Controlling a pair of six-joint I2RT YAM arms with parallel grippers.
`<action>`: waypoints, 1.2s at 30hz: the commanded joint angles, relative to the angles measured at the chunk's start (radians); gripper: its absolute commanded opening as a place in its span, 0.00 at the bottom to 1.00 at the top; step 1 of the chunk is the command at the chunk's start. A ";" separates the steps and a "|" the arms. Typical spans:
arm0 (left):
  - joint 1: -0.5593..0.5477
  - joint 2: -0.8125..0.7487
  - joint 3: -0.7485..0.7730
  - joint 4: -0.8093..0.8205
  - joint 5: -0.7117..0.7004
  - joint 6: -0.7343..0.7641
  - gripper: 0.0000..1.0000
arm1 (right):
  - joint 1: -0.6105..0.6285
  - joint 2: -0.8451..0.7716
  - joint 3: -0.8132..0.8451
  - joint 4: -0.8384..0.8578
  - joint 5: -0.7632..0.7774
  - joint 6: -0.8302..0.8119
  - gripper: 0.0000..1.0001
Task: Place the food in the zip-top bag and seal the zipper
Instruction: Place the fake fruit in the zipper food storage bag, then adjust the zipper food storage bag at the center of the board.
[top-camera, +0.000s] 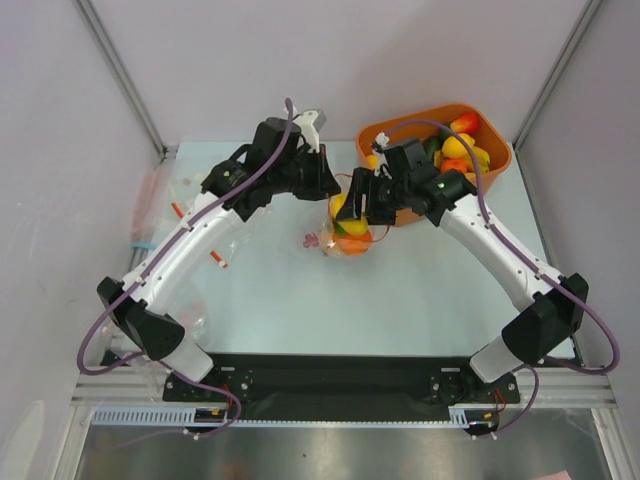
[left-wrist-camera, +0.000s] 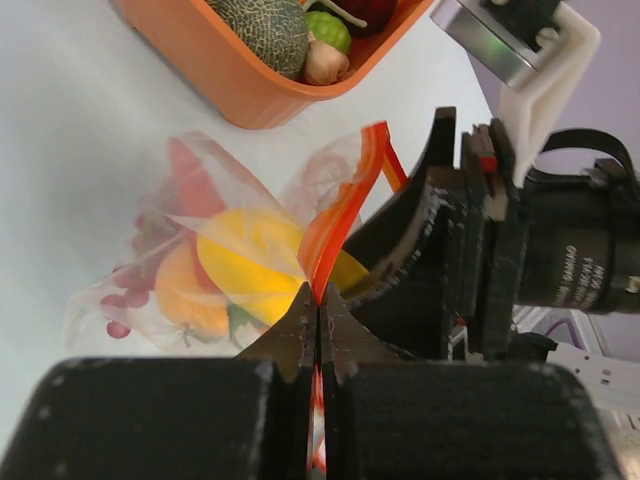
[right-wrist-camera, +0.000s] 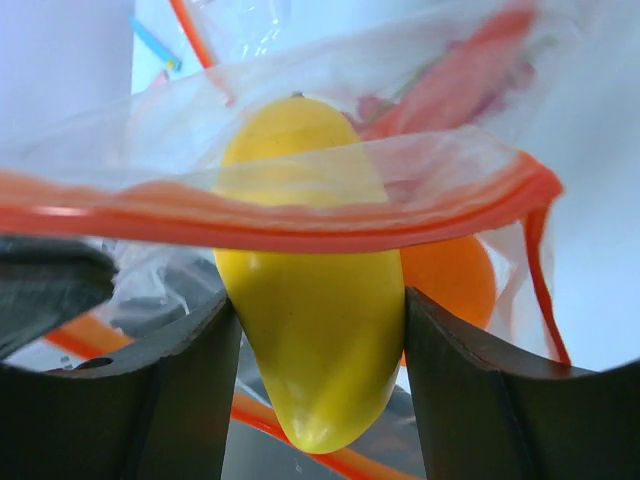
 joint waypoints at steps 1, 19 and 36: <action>-0.007 -0.070 -0.011 0.071 0.059 -0.030 0.00 | 0.004 0.006 0.059 0.033 0.120 0.037 0.00; 0.013 -0.050 -0.034 0.085 0.099 -0.054 0.00 | -0.006 -0.036 0.039 0.085 0.173 -0.003 0.71; 0.044 -0.059 -0.073 0.088 0.083 -0.045 0.00 | -0.127 -0.171 0.042 -0.007 0.137 -0.107 0.63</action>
